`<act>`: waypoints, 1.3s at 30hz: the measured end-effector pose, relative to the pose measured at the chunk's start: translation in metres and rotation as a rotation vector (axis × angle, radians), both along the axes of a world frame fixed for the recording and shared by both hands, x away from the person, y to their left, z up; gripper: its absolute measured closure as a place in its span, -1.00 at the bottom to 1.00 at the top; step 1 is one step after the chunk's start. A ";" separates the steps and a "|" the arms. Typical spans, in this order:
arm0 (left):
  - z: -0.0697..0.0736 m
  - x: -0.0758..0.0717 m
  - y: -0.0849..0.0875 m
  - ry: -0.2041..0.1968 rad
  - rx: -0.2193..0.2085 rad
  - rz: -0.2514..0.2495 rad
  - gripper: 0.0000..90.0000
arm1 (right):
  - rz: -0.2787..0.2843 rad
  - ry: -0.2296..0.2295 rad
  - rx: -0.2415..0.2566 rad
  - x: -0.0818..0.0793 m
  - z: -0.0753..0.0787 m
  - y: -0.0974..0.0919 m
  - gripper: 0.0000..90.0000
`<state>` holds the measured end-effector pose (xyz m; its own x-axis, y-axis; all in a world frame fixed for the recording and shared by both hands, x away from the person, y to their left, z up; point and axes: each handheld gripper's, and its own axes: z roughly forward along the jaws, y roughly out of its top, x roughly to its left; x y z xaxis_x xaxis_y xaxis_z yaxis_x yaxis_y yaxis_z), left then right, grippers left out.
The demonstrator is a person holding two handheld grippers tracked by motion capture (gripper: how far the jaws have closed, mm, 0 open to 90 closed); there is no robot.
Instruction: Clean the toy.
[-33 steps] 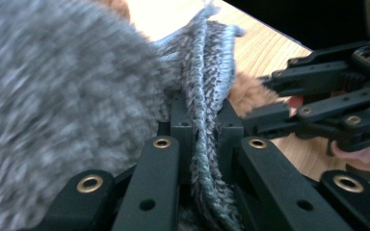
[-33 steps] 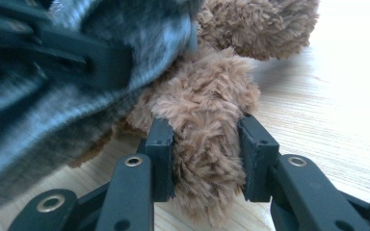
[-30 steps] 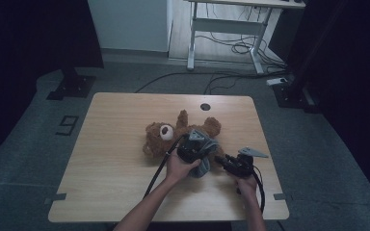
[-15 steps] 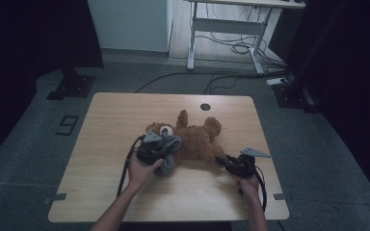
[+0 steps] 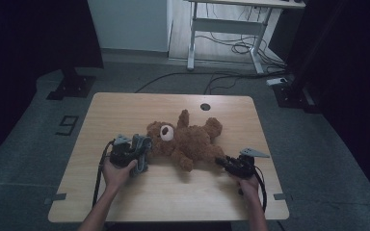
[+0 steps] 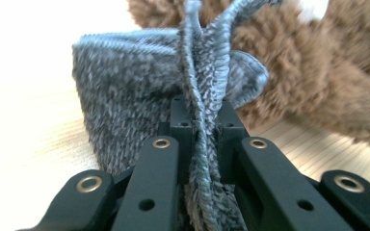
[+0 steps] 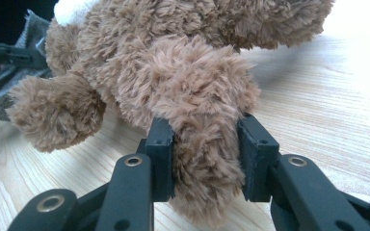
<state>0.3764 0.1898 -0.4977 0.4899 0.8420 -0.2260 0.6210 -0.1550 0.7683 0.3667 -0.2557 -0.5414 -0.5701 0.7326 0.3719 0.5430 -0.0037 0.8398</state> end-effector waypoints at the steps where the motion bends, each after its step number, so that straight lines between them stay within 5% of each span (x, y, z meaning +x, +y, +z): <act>1: 0.012 -0.001 -0.002 -0.028 -0.014 0.000 0.81 | -0.002 0.001 0.003 0.000 0.000 0.000 0.41; 4: 0.029 0.000 -0.007 -0.064 -0.024 -0.014 0.81 | -0.003 0.003 0.008 0.000 0.000 0.000 0.41; 7: 0.061 0.011 -0.029 -0.124 -0.026 -0.051 0.81 | -0.004 0.004 0.007 0.000 0.000 0.000 0.41; 10: 0.074 0.023 -0.043 -0.139 -0.007 -0.071 0.81 | -0.005 0.002 0.002 0.000 0.000 0.001 0.41; 12: 0.087 0.043 -0.065 -0.149 0.030 -0.094 0.81 | -0.008 0.004 0.002 0.000 0.000 0.000 0.41; 15: 0.087 0.063 -0.080 -0.121 0.054 -0.109 0.82 | -0.023 -0.009 -0.019 0.000 0.002 0.000 0.41; 19: 0.064 0.077 -0.087 -0.049 0.051 -0.109 0.81 | -0.039 -0.025 -0.040 0.001 0.004 0.000 0.41; 23: 0.050 0.071 -0.078 -0.029 -0.007 -0.099 0.83 | -0.027 -0.023 -0.058 0.001 0.004 0.002 0.39; 29: 0.045 0.050 -0.070 -0.019 0.001 -0.124 0.84 | -0.020 -0.015 -0.056 -0.003 0.007 0.004 0.07; 34: 0.036 0.028 -0.068 -0.026 -0.042 -0.156 0.84 | -0.094 -0.091 0.052 -0.013 0.026 -0.003 -0.21; 39: 0.024 0.005 -0.062 -0.034 -0.110 -0.169 0.85 | -0.064 -0.115 0.082 -0.017 0.039 -0.002 -0.33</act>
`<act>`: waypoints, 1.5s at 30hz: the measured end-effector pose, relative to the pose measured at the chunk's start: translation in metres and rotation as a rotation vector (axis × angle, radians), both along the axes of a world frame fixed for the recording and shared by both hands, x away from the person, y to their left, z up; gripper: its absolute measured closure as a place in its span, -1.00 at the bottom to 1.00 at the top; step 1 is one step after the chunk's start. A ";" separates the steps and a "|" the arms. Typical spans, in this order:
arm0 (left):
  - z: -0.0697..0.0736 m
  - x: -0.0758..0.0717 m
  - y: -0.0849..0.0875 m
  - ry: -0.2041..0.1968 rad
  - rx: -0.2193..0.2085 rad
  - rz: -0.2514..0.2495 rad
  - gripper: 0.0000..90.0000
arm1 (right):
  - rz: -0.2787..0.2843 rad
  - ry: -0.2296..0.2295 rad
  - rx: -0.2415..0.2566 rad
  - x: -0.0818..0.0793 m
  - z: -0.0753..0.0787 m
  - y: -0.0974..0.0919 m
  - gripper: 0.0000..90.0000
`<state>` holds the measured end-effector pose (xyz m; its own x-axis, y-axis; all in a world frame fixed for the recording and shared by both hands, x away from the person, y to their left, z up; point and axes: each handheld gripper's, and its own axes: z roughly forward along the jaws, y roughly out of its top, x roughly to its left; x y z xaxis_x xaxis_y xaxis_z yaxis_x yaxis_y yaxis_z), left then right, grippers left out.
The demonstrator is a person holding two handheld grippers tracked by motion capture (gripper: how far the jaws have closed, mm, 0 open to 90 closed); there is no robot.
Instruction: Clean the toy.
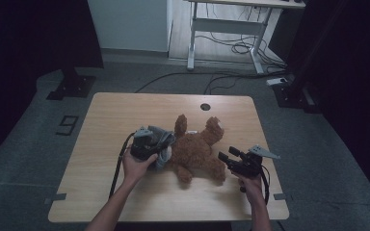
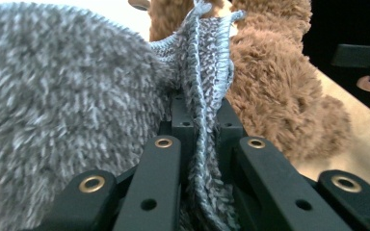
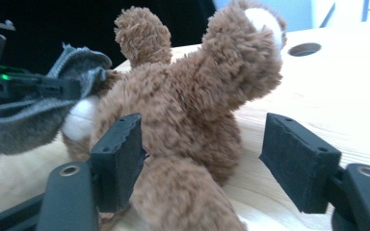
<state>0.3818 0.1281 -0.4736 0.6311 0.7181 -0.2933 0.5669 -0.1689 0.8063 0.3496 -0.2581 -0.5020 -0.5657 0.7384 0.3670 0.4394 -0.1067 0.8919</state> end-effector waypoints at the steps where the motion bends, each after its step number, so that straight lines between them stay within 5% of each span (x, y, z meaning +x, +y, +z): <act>1: -0.002 -0.003 0.001 -0.001 -0.014 -0.002 0.85 | 0.019 0.004 -0.006 0.000 0.000 0.003 -0.35; 8: -0.006 -0.017 0.002 -0.005 -0.015 -0.018 0.85 | 0.095 0.072 -0.111 0.010 -0.018 0.037 -0.49; 14: -0.008 -0.022 0.004 0.006 -0.026 -0.026 0.85 | 0.173 0.150 -0.224 0.013 -0.036 0.061 -0.37; 15: -0.008 -0.022 0.004 0.006 -0.026 -0.026 0.85 | 0.173 0.150 -0.224 0.013 -0.036 0.061 -0.37; 16: -0.009 -0.023 0.005 0.015 -0.036 -0.033 0.85 | 0.184 0.161 -0.222 0.012 -0.038 0.061 -0.11; 18: -0.008 -0.024 0.007 0.023 -0.036 -0.042 0.85 | 0.194 0.165 -0.238 0.013 -0.039 0.062 0.08; 21: -0.006 -0.025 0.008 0.026 -0.015 -0.045 0.85 | 0.157 0.169 -0.221 0.014 -0.044 0.070 0.26; 33: 0.012 -0.016 0.002 0.004 0.003 -0.006 0.83 | 0.051 0.144 -0.193 0.024 -0.048 0.079 0.40; 35: 0.024 -0.015 -0.006 -0.016 -0.006 -0.015 0.83 | 0.055 0.140 -0.199 0.022 -0.047 0.080 0.41; 39: 0.054 -0.017 -0.060 -0.099 0.028 -0.103 0.83 | 0.065 0.138 -0.205 0.020 -0.046 0.079 0.41; 42: 0.054 -0.013 -0.102 -0.108 0.061 -0.152 0.83 | 0.072 0.141 -0.200 0.019 -0.046 0.078 0.41; 45: 0.036 -0.002 -0.134 -0.068 0.107 -0.171 0.83 | 0.071 0.136 -0.194 0.016 -0.047 0.076 0.41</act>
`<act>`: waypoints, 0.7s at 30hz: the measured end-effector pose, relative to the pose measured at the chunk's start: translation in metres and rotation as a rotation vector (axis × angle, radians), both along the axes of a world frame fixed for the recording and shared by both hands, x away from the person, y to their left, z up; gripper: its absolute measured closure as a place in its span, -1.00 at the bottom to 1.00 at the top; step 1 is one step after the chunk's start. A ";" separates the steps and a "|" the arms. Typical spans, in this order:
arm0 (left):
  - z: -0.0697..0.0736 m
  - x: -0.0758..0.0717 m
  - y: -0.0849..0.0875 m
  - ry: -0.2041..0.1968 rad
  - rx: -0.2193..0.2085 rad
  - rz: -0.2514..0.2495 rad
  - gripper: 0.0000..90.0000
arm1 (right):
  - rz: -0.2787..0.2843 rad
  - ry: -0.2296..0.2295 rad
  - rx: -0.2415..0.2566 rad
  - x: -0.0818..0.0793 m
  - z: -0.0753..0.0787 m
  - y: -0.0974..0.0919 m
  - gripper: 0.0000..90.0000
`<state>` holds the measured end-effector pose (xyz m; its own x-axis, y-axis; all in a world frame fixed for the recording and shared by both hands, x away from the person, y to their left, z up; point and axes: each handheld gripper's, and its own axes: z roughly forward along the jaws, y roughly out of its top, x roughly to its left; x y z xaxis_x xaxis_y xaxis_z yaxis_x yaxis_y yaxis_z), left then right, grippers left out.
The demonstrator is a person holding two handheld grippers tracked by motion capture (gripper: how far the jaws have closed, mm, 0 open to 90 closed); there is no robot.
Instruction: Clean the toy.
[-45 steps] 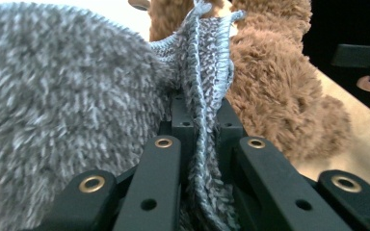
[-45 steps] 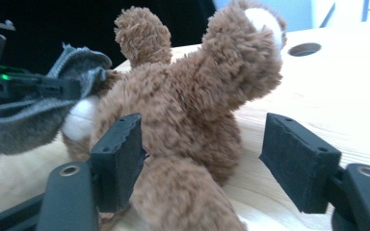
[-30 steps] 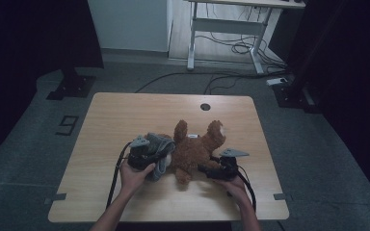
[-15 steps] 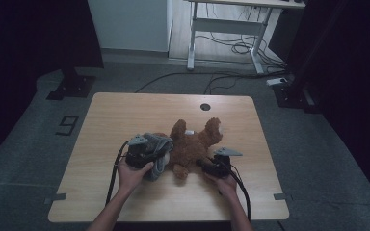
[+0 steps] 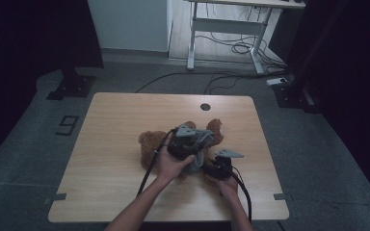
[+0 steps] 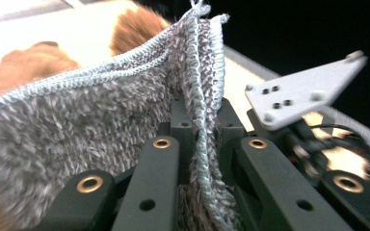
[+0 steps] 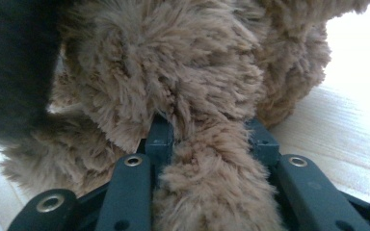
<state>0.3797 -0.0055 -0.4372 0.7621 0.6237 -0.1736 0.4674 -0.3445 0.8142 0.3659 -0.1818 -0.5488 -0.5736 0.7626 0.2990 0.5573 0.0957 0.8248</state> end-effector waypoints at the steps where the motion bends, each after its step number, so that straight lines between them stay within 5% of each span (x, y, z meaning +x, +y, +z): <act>1: -0.009 0.004 -0.006 0.003 0.021 0.012 0.83 | -0.002 0.004 0.003 -0.001 0.000 0.000 0.41; 6: -0.040 0.015 -0.002 0.069 -0.023 0.034 0.83 | 0.003 0.017 0.003 0.000 -0.001 -0.001 0.41; 11: -0.032 0.008 0.006 0.025 0.028 0.038 0.84 | 0.007 0.028 0.018 -0.001 -0.001 -0.002 0.41; 16: -0.026 0.003 0.024 0.010 0.023 0.065 0.84 | 0.002 0.043 0.040 -0.001 -0.001 -0.004 0.42; 18: -0.020 -0.004 0.039 -0.042 0.071 0.100 0.83 | 0.004 0.051 0.048 -0.001 -0.002 -0.005 0.42; 21: -0.016 -0.004 0.063 -0.057 0.093 0.154 0.83 | 0.006 0.053 0.053 0.000 -0.002 -0.006 0.42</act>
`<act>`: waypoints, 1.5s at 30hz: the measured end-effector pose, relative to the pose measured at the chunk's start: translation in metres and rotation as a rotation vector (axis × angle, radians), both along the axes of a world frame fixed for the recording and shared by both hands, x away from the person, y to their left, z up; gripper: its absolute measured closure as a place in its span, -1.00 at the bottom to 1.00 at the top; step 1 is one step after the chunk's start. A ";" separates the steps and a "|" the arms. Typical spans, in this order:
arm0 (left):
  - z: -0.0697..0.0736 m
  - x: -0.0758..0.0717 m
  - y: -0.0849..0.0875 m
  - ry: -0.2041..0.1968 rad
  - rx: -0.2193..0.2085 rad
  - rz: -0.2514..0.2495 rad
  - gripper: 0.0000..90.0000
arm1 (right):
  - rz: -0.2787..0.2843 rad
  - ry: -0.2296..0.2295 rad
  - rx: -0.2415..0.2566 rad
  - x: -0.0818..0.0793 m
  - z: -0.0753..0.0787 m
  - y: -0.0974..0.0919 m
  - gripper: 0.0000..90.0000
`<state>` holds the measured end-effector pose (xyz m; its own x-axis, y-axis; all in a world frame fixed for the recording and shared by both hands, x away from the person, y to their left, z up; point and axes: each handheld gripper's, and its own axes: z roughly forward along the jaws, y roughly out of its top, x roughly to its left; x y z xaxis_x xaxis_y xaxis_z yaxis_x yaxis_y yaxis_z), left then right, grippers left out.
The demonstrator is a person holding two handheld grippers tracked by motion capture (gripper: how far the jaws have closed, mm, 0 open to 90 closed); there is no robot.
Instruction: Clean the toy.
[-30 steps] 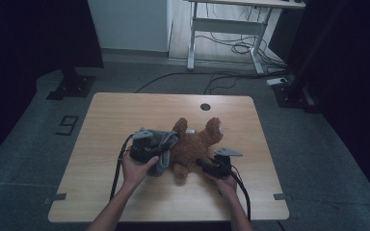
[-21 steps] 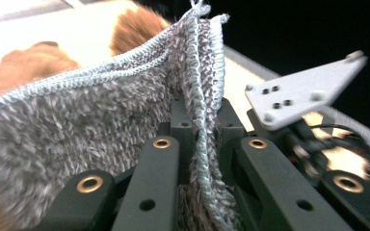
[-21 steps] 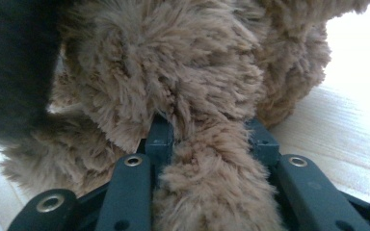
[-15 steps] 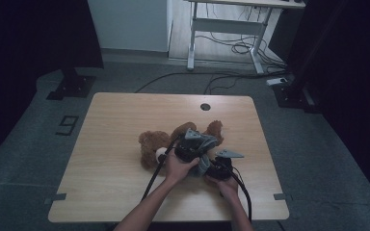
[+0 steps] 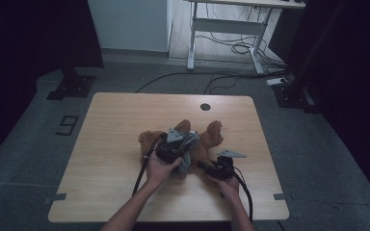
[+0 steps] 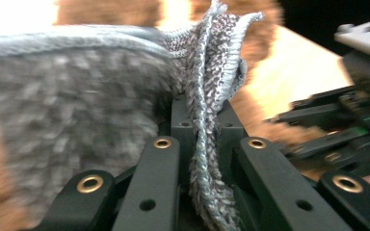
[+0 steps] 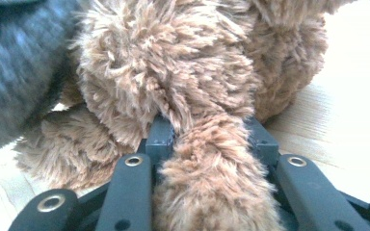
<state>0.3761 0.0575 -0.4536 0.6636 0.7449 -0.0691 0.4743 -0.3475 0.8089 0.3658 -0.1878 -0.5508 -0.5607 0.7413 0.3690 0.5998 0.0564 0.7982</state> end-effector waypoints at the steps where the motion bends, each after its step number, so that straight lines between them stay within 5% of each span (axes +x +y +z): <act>1: 0.000 0.001 0.009 0.001 -0.003 0.020 0.83 | 0.000 0.000 0.001 0.000 0.000 0.000 0.42; 5: 0.006 0.002 0.047 0.030 -0.073 0.057 0.83 | 0.000 -0.001 0.002 0.000 0.000 0.000 0.42; 10: 0.020 -0.002 0.081 0.000 -0.069 0.110 0.83 | 0.003 0.000 0.004 0.000 -0.001 0.000 0.42; 18: 0.000 0.004 0.116 0.053 -0.075 0.175 0.83 | 0.004 0.000 0.006 0.000 -0.001 0.000 0.42; 24: -0.003 0.009 0.119 0.058 -0.037 0.216 0.83 | 0.006 -0.001 0.015 0.000 -0.001 0.000 0.42; 31: -0.011 0.014 0.124 0.062 0.072 0.259 0.83 | 0.010 0.001 0.017 0.001 -0.001 -0.001 0.41; 45: -0.040 0.018 0.136 0.169 0.061 0.265 0.83 | 0.008 0.005 0.022 0.001 -0.002 -0.002 0.41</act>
<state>0.3946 0.1938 -0.4937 0.4294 0.8963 -0.1112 0.6803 -0.2400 0.6925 0.3669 -0.1894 -0.5528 -0.5646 0.7285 0.3879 0.6035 0.0438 0.7962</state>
